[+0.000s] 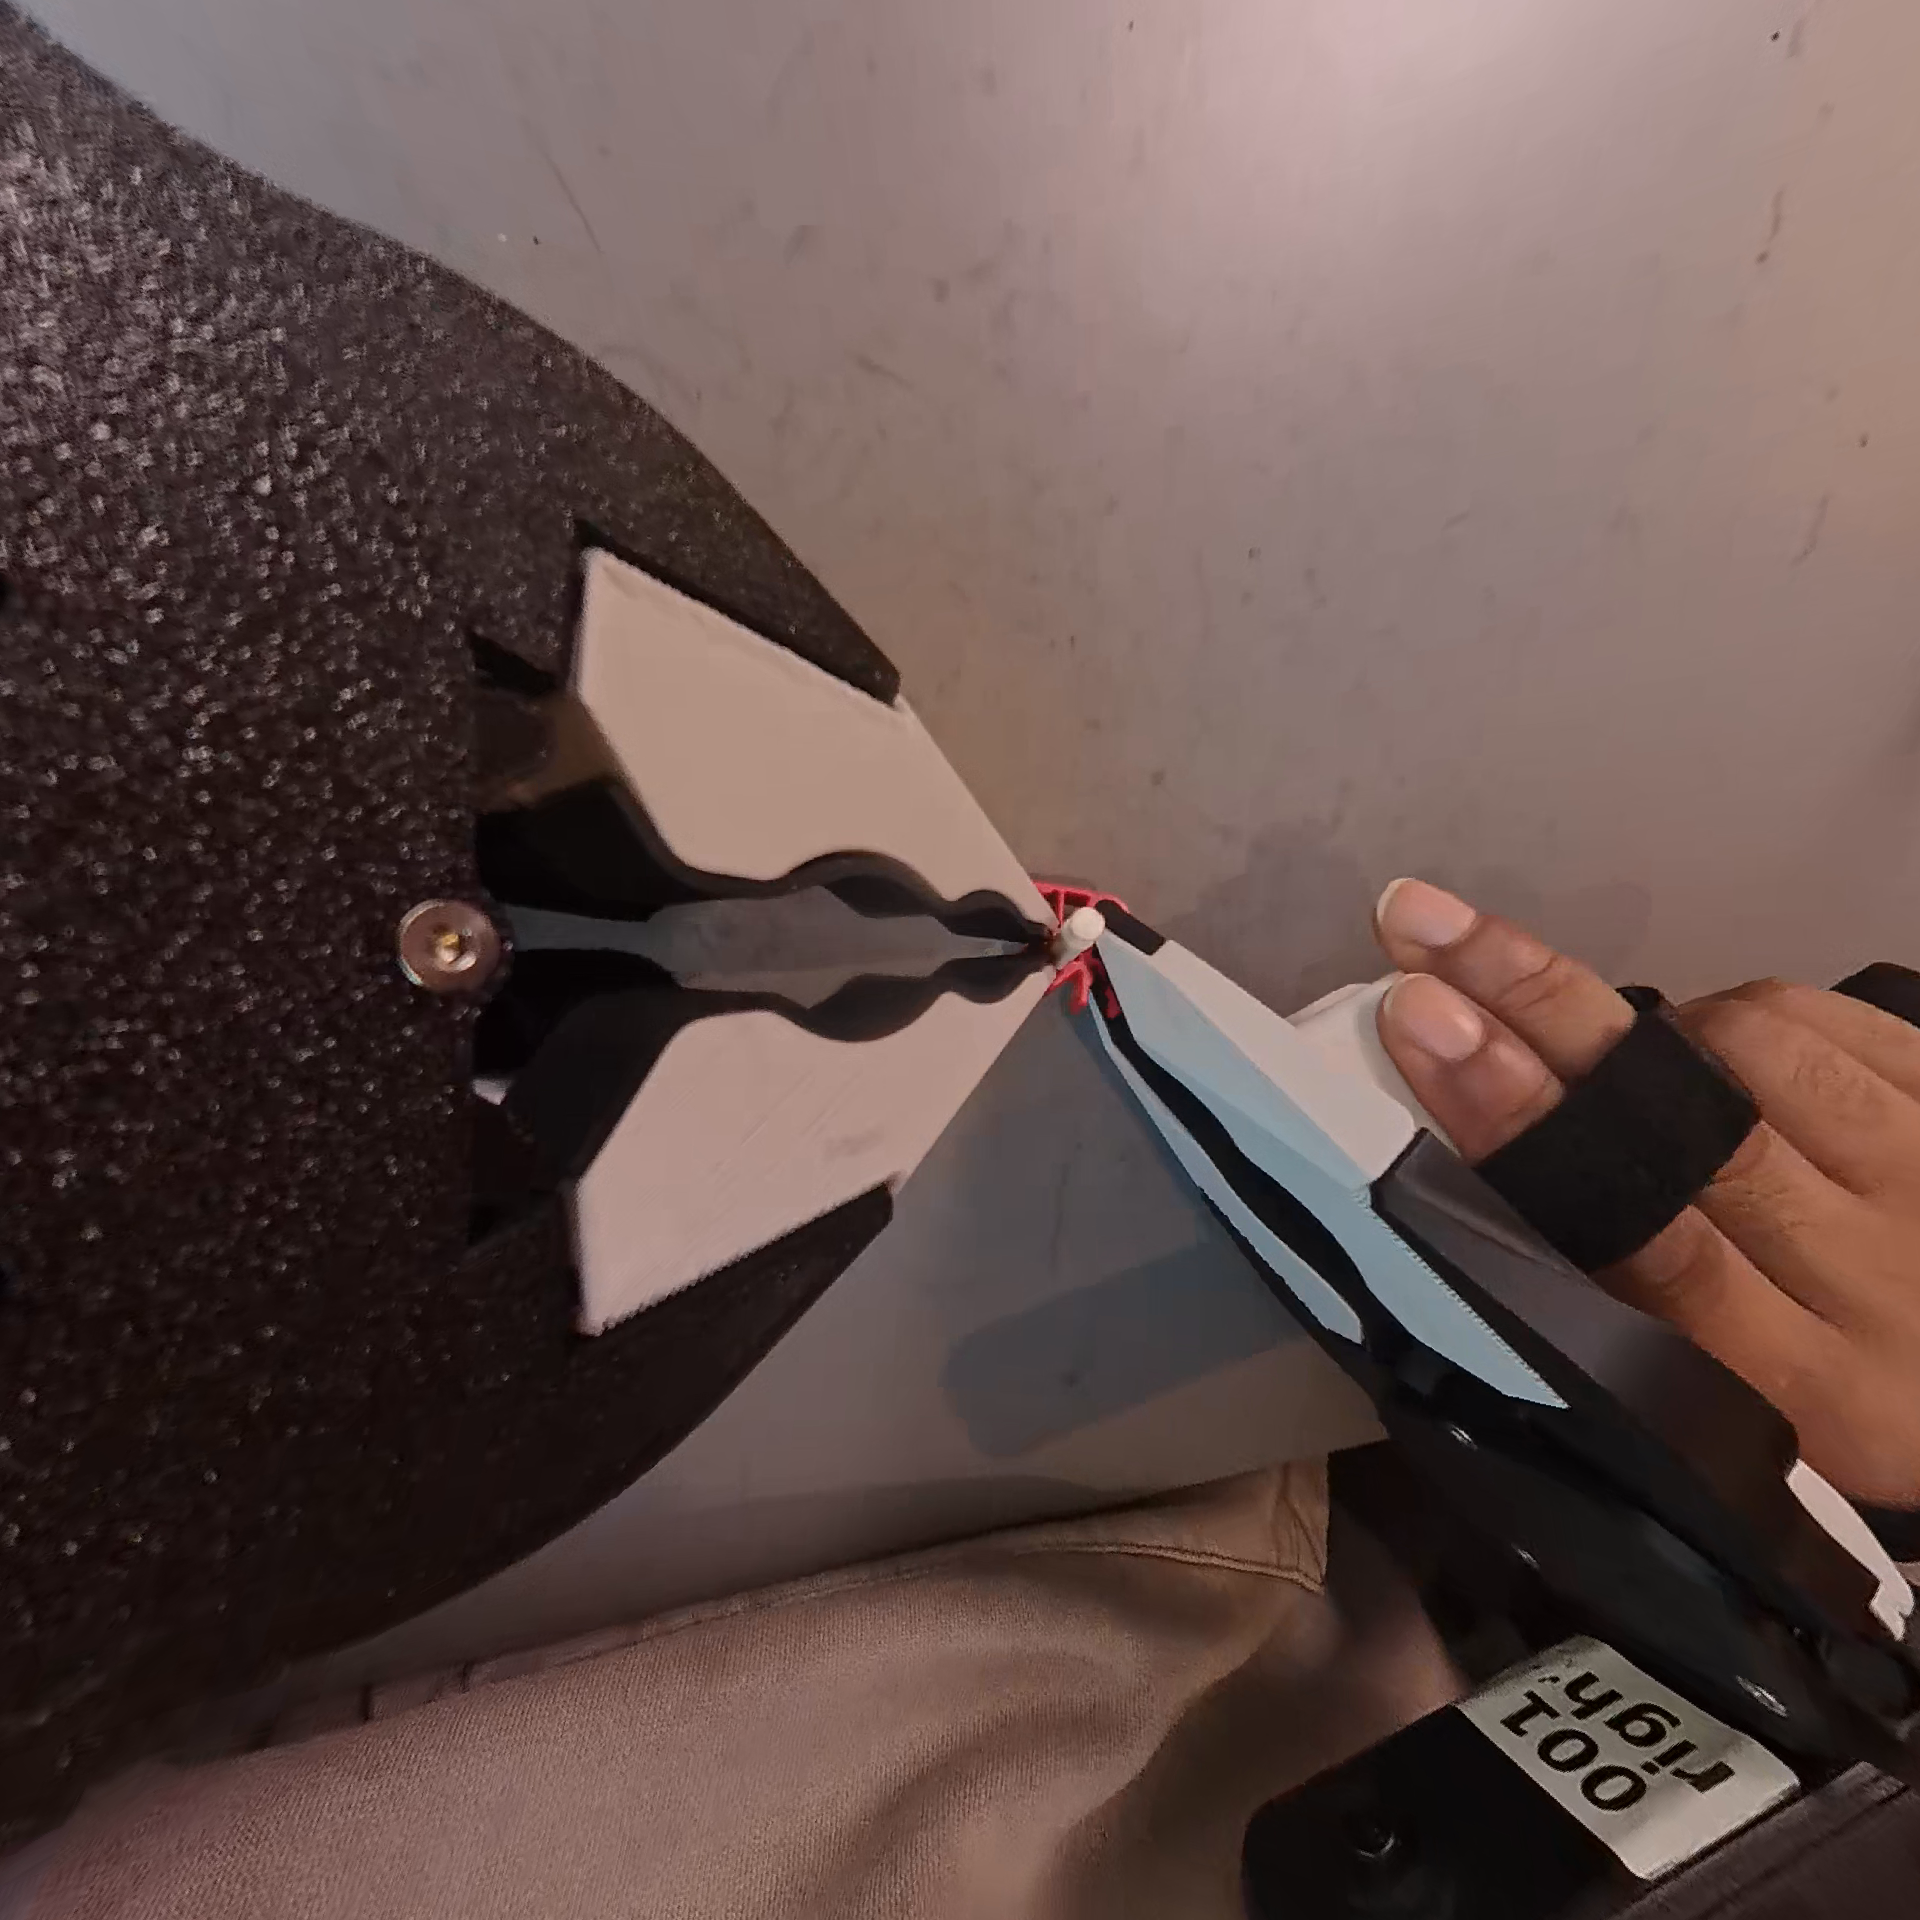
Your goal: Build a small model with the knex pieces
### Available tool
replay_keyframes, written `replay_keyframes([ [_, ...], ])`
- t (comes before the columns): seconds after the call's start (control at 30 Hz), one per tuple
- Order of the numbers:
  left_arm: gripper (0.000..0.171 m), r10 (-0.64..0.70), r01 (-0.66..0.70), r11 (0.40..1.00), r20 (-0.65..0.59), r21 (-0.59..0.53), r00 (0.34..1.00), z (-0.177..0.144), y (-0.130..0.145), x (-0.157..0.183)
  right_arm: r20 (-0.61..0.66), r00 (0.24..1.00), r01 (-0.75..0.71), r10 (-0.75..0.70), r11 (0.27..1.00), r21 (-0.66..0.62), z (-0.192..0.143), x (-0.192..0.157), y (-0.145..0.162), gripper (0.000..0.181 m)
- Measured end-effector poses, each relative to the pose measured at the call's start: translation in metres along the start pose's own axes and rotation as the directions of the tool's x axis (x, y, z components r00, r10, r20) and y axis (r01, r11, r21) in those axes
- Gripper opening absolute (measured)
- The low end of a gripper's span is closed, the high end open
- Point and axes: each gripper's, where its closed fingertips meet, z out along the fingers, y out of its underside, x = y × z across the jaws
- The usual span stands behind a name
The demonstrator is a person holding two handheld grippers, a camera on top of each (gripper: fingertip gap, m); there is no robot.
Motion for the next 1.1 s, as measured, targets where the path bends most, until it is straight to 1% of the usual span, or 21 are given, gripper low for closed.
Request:
replay_keyframes([
  [0.07, 0.010, -0.018, 0.018, 1.000, 0.008, 0.000, 1.000, -0.003, 0.002, -0.001, 0.003, 1.000, -0.015, 0.015, 1.000, 0.003, 0.001, 0.000, 0.000, 0.003],
  [0.17, 0.011, -0.022, 0.022, 1.000, 0.030, 0.011, 0.999, -0.009, 0.004, -0.001, -0.002, 0.996, -0.085, 0.085, 0.996, -0.015, 0.001, 0.001, 0.002, 0.003],
  [0.23, 0.012, -0.020, 0.018, 0.999, 0.057, 0.029, 0.998, -0.010, 0.002, -0.003, -0.007, 0.987, -0.164, 0.163, 0.986, -0.039, 0.003, 0.004, 0.008, 0.003],
  [0.37, 0.022, 0.017, -0.027, 0.997, 0.148, 0.071, 0.989, -0.007, -0.008, -0.012, -0.007, 0.960, -0.279, 0.280, 0.958, -0.069, 0.006, 0.009, 0.018, 0.003],
  [0.5, 0.029, 0.076, -0.089, 0.995, 0.217, 0.051, 0.973, -0.004, -0.007, -0.019, 0.031, 0.942, -0.331, 0.334, 0.941, -0.074, 0.009, 0.008, 0.016, 0.003],
  [0.57, 0.029, 0.106, -0.117, 0.993, 0.255, 0.025, 0.961, -0.002, -0.005, -0.022, 0.032, 0.950, -0.308, 0.311, 0.948, -0.077, 0.010, 0.008, 0.015, 0.004],
  [0.63, 0.027, 0.143, -0.148, 0.989, 0.287, -0.003, 0.947, 0.001, -0.004, -0.024, 0.009, 0.972, -0.235, 0.236, 0.968, -0.087, 0.011, 0.009, 0.014, 0.004],
  [0.67, 0.023, 0.164, -0.169, 0.986, 0.298, -0.009, 0.940, 0.002, -0.005, -0.023, -0.004, 0.981, -0.196, 0.196, 0.976, -0.096, 0.012, 0.009, 0.013, 0.004],
  [0.7, 0.019, 0.181, -0.186, 0.982, 0.300, -0.013, 0.937, 0.002, -0.006, -0.022, -0.013, 0.986, -0.168, 0.168, 0.980, -0.104, 0.012, 0.009, 0.013, 0.004],
  [0.77, 0.018, 0.180, -0.185, 0.983, 0.285, -0.010, 0.941, 0.001, -0.007, -0.020, -0.018, 0.992, -0.122, 0.121, 0.986, -0.110, 0.011, 0.009, 0.013, 0.003],
  [0.83, 0.016, 0.119, -0.129, 0.991, 0.239, 0.027, 0.964, -0.001, -0.008, -0.017, -0.017, 0.997, -0.078, 0.077, 0.991, -0.108, 0.011, 0.009, 0.013, 0.004],
  [0.93, 0.020, 0.008, -0.018, 0.997, 0.126, 0.075, 0.992, -0.003, -0.008, -0.011, -0.007, 1.000, -0.026, 0.026, 0.995, -0.096, 0.011, 0.009, 0.012, 0.003],
  [1.0, 0.016, -0.072, 0.062, 0.992, 0.091, 0.110, 0.993, -0.006, -0.010, -0.014, -0.005, 1.000, 0.003, -0.003, 0.996, -0.087, 0.011, 0.008, 0.012, 0.003],
  [1.1, 0.011, -0.147, 0.135, 0.975, 0.057, 0.173, 0.987, -0.012, -0.021, -0.019, -0.003, 0.998, 0.055, -0.055, 0.996, -0.065, 0.011, 0.008, 0.011, 0.003],
])
